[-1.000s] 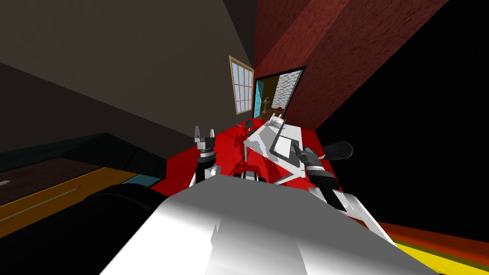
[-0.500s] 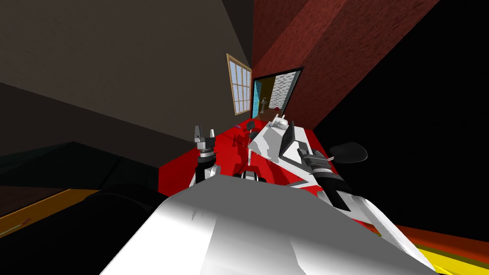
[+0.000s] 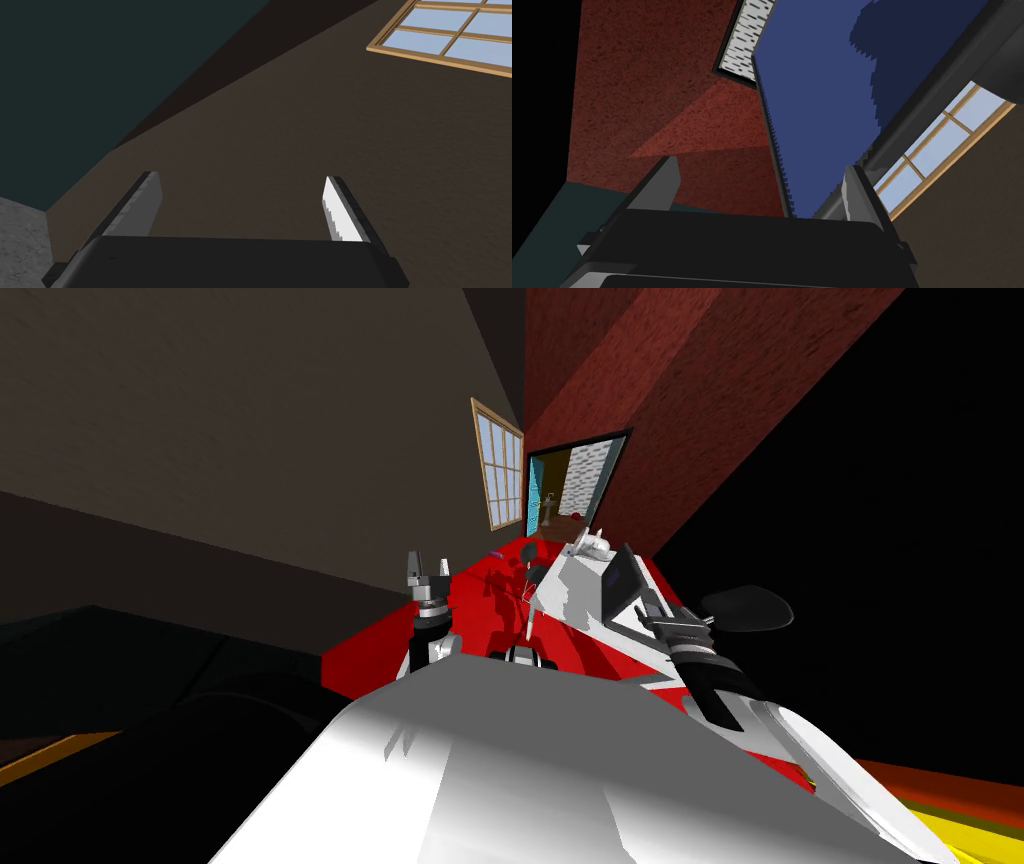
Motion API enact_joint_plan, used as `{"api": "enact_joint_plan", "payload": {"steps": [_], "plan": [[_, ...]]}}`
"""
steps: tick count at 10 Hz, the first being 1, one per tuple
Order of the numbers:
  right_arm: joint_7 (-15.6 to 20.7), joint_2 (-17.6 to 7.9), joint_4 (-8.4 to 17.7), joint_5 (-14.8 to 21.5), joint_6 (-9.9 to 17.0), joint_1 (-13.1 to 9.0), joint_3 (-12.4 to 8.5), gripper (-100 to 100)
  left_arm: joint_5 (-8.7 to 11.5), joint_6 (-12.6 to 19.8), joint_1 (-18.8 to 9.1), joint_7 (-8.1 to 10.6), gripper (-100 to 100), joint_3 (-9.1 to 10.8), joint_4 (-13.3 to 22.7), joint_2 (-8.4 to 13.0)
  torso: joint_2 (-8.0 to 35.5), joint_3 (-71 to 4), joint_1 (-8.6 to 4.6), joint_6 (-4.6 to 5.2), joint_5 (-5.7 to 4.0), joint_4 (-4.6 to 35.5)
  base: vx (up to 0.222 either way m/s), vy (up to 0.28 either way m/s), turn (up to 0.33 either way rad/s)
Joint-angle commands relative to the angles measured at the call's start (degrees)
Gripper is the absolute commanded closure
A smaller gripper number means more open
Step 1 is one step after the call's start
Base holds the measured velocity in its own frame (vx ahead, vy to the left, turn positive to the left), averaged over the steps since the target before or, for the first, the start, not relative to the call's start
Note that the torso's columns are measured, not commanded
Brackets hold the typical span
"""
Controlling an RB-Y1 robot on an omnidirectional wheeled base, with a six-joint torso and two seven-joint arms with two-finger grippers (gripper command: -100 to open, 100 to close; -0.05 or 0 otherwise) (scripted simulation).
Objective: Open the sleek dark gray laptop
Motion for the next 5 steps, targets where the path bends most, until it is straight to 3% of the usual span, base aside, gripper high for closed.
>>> {"api": "enact_joint_plan", "payload": {"steps": [1, 5], "plan": [[3.98, -3.06, 2.1, 4.08, 2.77, -0.03, -1.19, -100, 0.0, 0.0, 0.0, 0.0, 0, 0.0, 0.0, 0.0, 0.04, 0.03, -0.22, 0.0, -0.06, 0.01, 0.127, 0.21, -0.083], [8.49, -6.6, 4.12, 8.92, 5.58, 0.37, -2.83, -100, 0.0, 0.0, 0.0, 0.0, 0, 0.01, 0.0, 0.01, -0.14, -0.06, -0.39, -0.12, -0.16, -0.05, 0.097, 0.185, -0.077]]}}
